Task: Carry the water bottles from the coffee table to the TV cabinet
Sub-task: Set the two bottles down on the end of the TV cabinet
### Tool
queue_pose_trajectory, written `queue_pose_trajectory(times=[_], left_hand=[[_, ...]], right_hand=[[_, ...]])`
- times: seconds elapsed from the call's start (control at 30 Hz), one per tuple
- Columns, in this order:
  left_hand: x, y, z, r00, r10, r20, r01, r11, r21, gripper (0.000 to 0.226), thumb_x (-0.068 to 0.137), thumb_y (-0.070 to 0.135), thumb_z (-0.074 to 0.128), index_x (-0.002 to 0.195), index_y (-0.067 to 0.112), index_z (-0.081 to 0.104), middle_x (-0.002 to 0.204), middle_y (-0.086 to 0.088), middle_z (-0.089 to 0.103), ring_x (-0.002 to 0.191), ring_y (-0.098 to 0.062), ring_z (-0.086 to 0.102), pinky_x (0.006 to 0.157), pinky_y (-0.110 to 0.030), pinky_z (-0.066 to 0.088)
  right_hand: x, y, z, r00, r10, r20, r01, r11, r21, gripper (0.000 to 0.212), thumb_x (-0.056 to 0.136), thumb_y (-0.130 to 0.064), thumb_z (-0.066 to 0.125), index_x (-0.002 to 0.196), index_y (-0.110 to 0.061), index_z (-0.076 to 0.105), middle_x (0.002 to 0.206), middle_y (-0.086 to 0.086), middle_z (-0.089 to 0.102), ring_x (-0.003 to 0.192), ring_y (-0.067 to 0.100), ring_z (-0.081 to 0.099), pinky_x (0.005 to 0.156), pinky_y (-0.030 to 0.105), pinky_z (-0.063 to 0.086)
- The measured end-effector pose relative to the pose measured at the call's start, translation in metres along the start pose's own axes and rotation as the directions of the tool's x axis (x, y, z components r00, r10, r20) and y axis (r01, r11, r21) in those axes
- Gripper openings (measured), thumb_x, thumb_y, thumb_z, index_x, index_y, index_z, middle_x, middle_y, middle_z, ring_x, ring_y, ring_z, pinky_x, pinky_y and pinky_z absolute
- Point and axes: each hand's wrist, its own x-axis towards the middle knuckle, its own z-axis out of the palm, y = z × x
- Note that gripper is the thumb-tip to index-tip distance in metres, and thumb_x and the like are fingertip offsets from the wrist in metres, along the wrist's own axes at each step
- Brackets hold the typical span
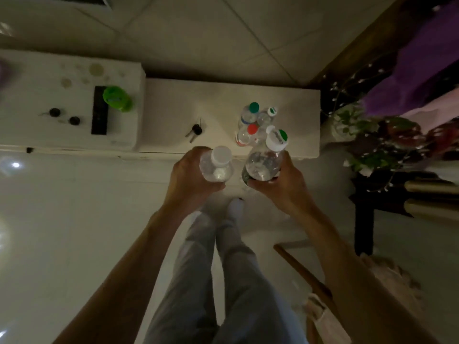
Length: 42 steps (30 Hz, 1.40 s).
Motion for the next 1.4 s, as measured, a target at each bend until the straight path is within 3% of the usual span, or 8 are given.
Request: queue_pose_trajectory(times=[0.2, 0.33, 0.47, 0.6, 0.9, 1.1, 1.2, 1.4], left_hand=[[0.063, -0.039, 0.054, 1.0, -0.019, 0.015, 0.019, 1.0, 0.019, 0.07, 0.057, 0.031, 0.089, 0.118, 0.023, 0.057, 0.113, 0.005, 0.066, 0.1, -0.012, 0.06, 0.081, -0.024, 0.045], [0.104, -0.06, 0.085, 0.998, -0.05, 0.028, 0.048, 0.998, 0.051, 0.07, 0.06, 0.034, 0.088, 0.121, 0.023, 0.054, 0.116, 0.004, 0.065, 0.096, -0.005, 0.051, 0.08, -0.02, 0.037], [0.151, -0.073, 0.11, 0.999, -0.045, 0.015, 0.043, 0.996, 0.073, 0.074, 0.059, 0.033, 0.089, 0.123, 0.021, 0.053, 0.119, 0.001, 0.065, 0.099, -0.006, 0.05, 0.082, -0.022, 0.038], [0.201, -0.077, 0.128, 1.0, -0.015, -0.012, 0.016, 0.995, 0.098, 0.075, 0.057, 0.027, 0.09, 0.123, 0.018, 0.054, 0.117, -0.002, 0.065, 0.104, -0.018, 0.058, 0.082, -0.025, 0.039], [0.274, -0.089, 0.162, 0.996, 0.051, -0.073, -0.045, 0.995, 0.088, 0.075, 0.058, 0.019, 0.089, 0.124, 0.017, 0.054, 0.114, 0.001, 0.063, 0.099, -0.011, 0.052, 0.08, -0.025, 0.038], [0.283, -0.094, 0.177, 0.995, 0.082, -0.05, -0.081, 0.996, 0.026, 0.071, 0.06, 0.022, 0.089, 0.122, 0.02, 0.055, 0.104, 0.016, 0.056, 0.093, 0.0, 0.049, 0.066, 0.004, 0.034], [0.285, -0.093, 0.177, 0.995, 0.087, -0.049, -0.086, 0.996, 0.021, 0.072, 0.061, 0.021, 0.088, 0.124, 0.021, 0.054, 0.106, 0.016, 0.056, 0.095, -0.002, 0.05, 0.066, 0.003, 0.032], [0.287, -0.096, 0.177, 0.993, 0.12, -0.013, -0.12, 0.992, 0.043, 0.071, 0.065, 0.019, 0.086, 0.127, 0.021, 0.051, 0.109, 0.014, 0.054, 0.1, -0.005, 0.049, 0.075, -0.007, 0.036]], right_hand=[[0.061, 0.058, 0.049, 1.0, -0.013, -0.01, 0.014, 1.0, 0.026, 0.072, 0.069, -0.045, 0.083, 0.129, -0.029, 0.048, 0.121, -0.013, 0.061, 0.112, -0.003, 0.057, 0.091, 0.01, 0.045], [0.093, 0.102, 0.053, 0.991, 0.079, -0.112, -0.073, 0.996, 0.05, 0.064, 0.064, -0.039, 0.088, 0.112, -0.049, 0.047, 0.117, -0.013, 0.062, 0.109, 0.001, 0.06, 0.091, 0.015, 0.046], [0.124, 0.152, 0.032, 0.956, 0.159, -0.247, -0.157, 0.987, 0.03, 0.058, 0.064, -0.029, 0.088, 0.106, -0.041, 0.05, 0.109, -0.015, 0.059, 0.101, 0.001, 0.056, 0.079, -0.001, 0.035], [0.169, 0.197, 0.012, 0.899, 0.214, -0.381, -0.23, 0.973, 0.004, 0.072, 0.064, -0.031, 0.087, 0.126, -0.023, 0.053, 0.125, 0.003, 0.061, 0.113, 0.016, 0.056, 0.089, 0.021, 0.039], [0.263, 0.223, 0.007, 0.91, 0.088, -0.406, -0.1, 0.995, -0.01, 0.083, 0.067, -0.029, 0.088, 0.138, -0.017, 0.046, 0.137, 0.001, 0.056, 0.125, 0.015, 0.051, 0.102, 0.026, 0.039], [0.28, 0.224, 0.016, 0.929, 0.116, -0.351, -0.082, 0.99, 0.112, 0.076, 0.07, -0.019, 0.086, 0.136, -0.019, 0.047, 0.131, -0.004, 0.057, 0.118, 0.006, 0.051, 0.095, 0.014, 0.039], [0.283, 0.228, 0.019, 0.929, 0.17, -0.328, -0.116, 0.977, 0.178, 0.069, 0.075, -0.008, 0.081, 0.135, -0.016, 0.049, 0.122, -0.008, 0.056, 0.108, 0.001, 0.051, 0.076, -0.006, 0.038], [0.284, 0.239, 0.021, 0.925, 0.209, -0.318, -0.153, 0.969, 0.192, 0.063, 0.079, 0.0, 0.075, 0.134, -0.015, 0.049, 0.119, -0.006, 0.058, 0.079, -0.023, 0.052, 0.065, -0.008, 0.036]])
